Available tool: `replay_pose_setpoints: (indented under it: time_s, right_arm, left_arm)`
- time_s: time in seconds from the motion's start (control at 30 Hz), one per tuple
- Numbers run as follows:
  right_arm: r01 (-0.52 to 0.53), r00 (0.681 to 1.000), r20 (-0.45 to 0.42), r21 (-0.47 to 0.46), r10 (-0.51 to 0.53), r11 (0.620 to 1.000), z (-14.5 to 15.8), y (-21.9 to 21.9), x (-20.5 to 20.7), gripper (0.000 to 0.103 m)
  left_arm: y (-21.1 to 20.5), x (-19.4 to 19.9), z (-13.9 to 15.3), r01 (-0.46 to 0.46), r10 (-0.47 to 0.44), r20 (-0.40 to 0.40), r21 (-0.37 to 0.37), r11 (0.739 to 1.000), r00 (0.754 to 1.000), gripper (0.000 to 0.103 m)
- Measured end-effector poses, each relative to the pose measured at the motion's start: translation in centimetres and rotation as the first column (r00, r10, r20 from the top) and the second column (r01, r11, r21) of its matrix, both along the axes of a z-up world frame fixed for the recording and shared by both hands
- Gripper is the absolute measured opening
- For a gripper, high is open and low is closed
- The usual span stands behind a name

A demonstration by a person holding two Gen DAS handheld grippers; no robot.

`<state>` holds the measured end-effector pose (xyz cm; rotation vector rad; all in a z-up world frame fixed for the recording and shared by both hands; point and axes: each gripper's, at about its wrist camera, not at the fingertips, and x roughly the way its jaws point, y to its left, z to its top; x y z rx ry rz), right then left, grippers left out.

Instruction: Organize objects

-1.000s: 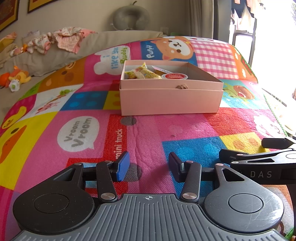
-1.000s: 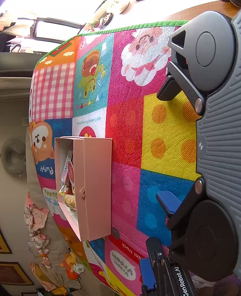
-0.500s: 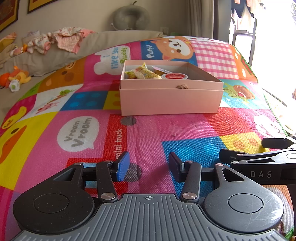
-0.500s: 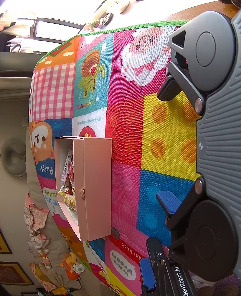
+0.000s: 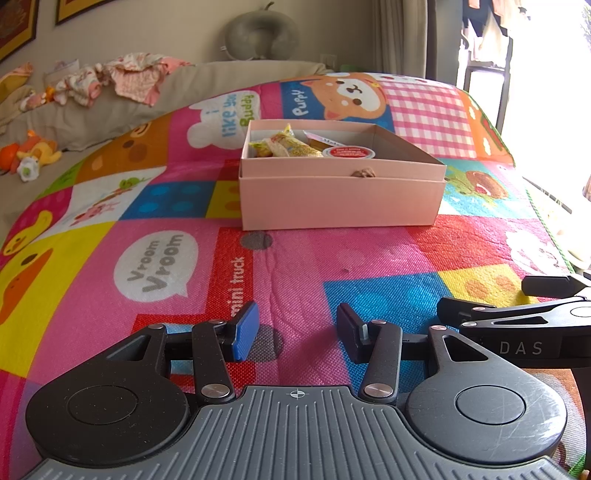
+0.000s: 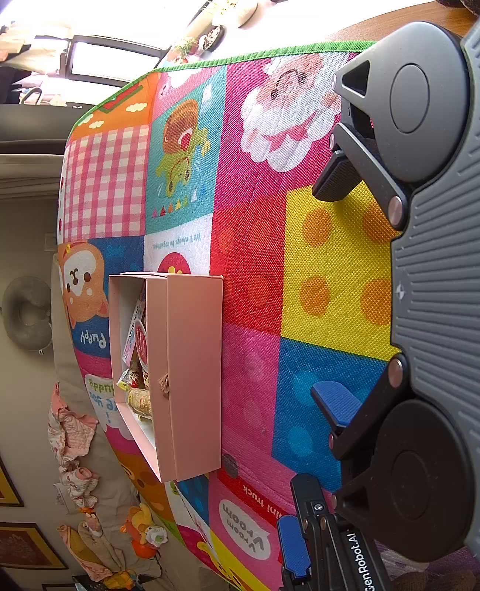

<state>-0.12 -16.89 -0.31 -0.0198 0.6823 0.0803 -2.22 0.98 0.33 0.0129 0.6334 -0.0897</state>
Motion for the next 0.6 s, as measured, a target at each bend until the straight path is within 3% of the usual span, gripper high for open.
replay_pose_setpoints:
  time_s: [0.6]
  right_arm:
    - [0.0, 1.0, 0.0, 0.0, 0.0, 1.0, -0.03, 0.01, 0.01, 0.103]
  left_arm:
    - [0.11, -0.01, -0.01, 0.001, -0.001, 0.0, -0.009, 1.0, 1.0, 0.052]
